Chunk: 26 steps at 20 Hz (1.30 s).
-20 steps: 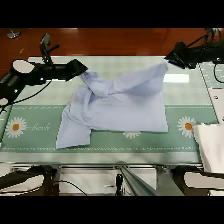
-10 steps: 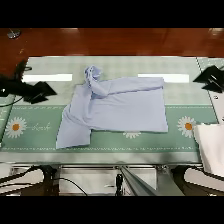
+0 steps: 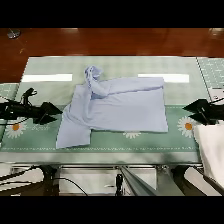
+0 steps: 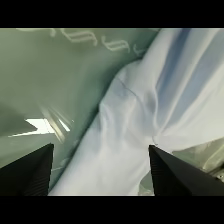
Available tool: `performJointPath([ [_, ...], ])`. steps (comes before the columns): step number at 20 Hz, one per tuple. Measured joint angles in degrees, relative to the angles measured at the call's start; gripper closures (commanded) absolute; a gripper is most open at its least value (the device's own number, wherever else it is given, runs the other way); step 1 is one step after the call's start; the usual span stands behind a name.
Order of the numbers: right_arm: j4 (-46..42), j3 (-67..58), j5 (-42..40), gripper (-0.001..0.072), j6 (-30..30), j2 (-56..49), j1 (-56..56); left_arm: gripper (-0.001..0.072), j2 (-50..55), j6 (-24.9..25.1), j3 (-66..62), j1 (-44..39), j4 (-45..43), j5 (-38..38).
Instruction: Fold the shirts.
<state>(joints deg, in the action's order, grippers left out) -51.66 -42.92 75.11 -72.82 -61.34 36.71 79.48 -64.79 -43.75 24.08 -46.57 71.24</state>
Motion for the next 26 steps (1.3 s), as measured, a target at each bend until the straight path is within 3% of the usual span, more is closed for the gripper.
performJointPath([
  [4, 3.1, 3.6, -0.5, 0.0085, 1.7, 0.9, 0.3, 0.001, 0.9, 2.9, 1.1, -4.4, 2.0, -1.2],
  [5, 3.7, 4.0, -0.6, 0.0085, 2.0, 1.1, 0.4, 0.0054, 1.2, 3.5, 1.2, -5.7, 2.3, -1.1],
  [7, 4.1, 4.4, -0.6, 0.0085, 2.3, 1.2, 0.4, 0.065, 1.9, 4.2, 1.4, -7.7, 2.2, -1.6],
  [8, 4.1, 4.6, -0.6, 0.0085, 2.3, 1.2, 0.4, 0.0685, 2.2, 4.5, 1.4, -8.5, 1.9, -2.1],
  [14, -5.2, 5.5, 0.7, 0.0085, -1.4, 1.3, -0.4, 0.0685, 2.9, 5.5, 1.2, -9.9, 2.1, -1.0],
  [20, -12.7, 7.2, 2.0, 0.0085, -5.4, -0.2, -8.9, 0.0685, 2.9, 5.7, 1.2, -10.1, 2.1, -0.8],
  [26, -10.0, 7.5, -2.1, 0.0086, -7.3, -6.4, -16.4, 0.0685, 2.9, 5.0, 1.2, -10.2, 2.1, -0.8],
])
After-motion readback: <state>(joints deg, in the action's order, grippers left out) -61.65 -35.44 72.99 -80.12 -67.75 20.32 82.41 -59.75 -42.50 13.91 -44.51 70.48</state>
